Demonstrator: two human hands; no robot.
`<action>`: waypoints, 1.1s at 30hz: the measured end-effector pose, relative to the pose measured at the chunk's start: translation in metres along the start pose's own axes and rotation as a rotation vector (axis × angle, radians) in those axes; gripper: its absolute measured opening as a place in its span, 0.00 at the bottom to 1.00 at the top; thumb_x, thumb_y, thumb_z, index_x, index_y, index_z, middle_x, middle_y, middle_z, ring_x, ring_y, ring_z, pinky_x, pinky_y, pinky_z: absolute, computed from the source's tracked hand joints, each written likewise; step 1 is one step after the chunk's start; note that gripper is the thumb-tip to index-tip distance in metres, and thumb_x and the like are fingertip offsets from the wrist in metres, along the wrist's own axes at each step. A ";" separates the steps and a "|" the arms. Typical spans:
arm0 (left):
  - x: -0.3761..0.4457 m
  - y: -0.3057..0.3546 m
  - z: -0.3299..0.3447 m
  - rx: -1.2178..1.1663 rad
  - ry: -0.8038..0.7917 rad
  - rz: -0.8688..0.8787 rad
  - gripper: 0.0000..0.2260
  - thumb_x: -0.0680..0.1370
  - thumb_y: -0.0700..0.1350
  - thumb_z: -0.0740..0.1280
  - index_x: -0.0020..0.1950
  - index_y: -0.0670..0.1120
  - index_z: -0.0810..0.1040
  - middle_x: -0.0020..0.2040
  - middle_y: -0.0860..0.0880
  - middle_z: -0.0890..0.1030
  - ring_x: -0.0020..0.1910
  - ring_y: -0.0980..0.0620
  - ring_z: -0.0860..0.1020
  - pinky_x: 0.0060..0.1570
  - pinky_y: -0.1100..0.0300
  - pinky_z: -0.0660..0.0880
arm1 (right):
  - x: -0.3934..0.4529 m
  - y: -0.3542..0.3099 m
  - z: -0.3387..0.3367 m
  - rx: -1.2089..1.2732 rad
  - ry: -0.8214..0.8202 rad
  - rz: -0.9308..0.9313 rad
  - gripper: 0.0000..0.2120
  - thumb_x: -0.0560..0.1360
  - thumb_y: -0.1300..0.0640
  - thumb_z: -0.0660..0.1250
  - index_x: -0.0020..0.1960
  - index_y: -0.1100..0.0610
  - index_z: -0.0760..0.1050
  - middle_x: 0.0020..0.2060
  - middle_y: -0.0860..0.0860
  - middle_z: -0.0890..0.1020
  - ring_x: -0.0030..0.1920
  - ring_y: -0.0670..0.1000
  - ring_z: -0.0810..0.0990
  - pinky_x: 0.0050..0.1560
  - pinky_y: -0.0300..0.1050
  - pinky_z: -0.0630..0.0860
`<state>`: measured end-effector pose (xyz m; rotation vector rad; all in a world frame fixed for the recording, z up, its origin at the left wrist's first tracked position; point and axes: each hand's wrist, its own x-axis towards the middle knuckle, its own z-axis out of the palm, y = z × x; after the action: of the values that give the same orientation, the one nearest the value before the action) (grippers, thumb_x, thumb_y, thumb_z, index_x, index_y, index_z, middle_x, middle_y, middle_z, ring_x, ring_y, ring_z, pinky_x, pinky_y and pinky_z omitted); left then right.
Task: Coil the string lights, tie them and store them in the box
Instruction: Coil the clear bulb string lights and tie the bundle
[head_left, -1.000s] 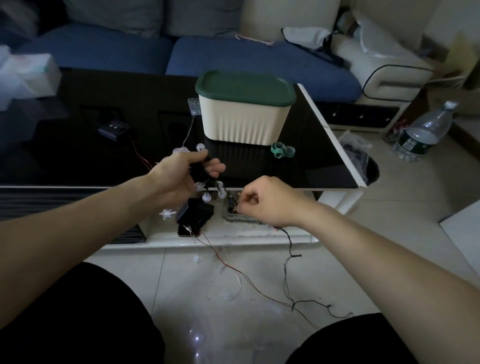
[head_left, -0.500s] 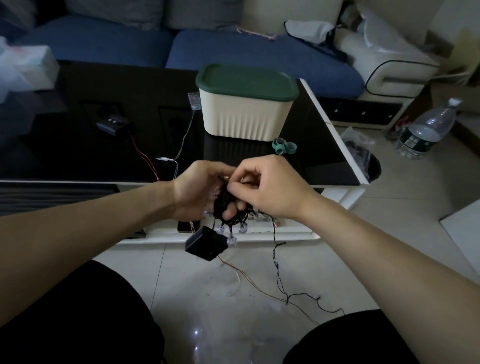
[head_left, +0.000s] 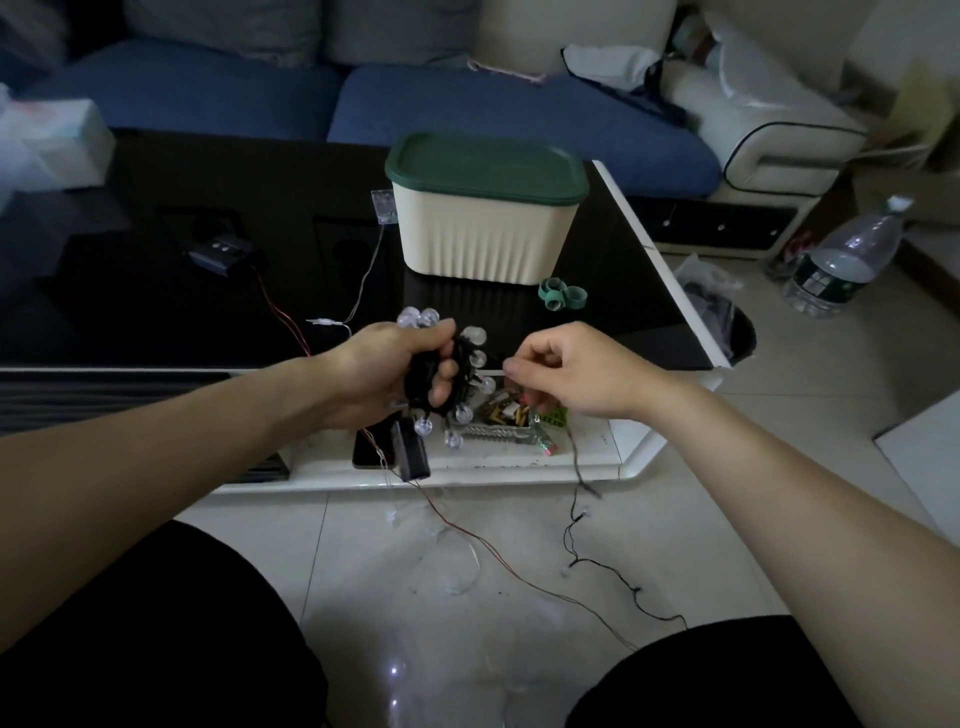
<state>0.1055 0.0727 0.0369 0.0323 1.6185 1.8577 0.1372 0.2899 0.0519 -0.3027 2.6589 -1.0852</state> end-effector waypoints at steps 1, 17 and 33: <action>0.002 0.000 -0.001 -0.031 0.040 0.014 0.14 0.83 0.49 0.58 0.40 0.45 0.69 0.32 0.47 0.73 0.26 0.51 0.72 0.28 0.62 0.73 | 0.000 -0.001 0.002 -0.017 -0.015 0.013 0.12 0.81 0.48 0.65 0.46 0.55 0.81 0.38 0.52 0.85 0.43 0.55 0.85 0.51 0.58 0.82; 0.000 0.003 -0.002 0.068 0.105 0.129 0.17 0.84 0.51 0.58 0.39 0.43 0.69 0.30 0.46 0.74 0.23 0.50 0.70 0.27 0.62 0.71 | 0.004 0.001 0.001 0.337 -0.021 0.269 0.12 0.81 0.54 0.67 0.43 0.59 0.81 0.28 0.49 0.73 0.26 0.47 0.69 0.31 0.41 0.71; -0.001 0.015 -0.003 -0.339 0.188 0.138 0.06 0.79 0.44 0.67 0.43 0.44 0.78 0.37 0.48 0.79 0.35 0.53 0.81 0.40 0.65 0.74 | 0.001 -0.004 0.004 0.411 0.088 0.496 0.21 0.73 0.42 0.75 0.52 0.60 0.81 0.33 0.52 0.78 0.27 0.45 0.75 0.27 0.38 0.71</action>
<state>0.0977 0.0693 0.0496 -0.1874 1.4294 2.2782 0.1378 0.2842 0.0521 0.4648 2.3049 -1.4359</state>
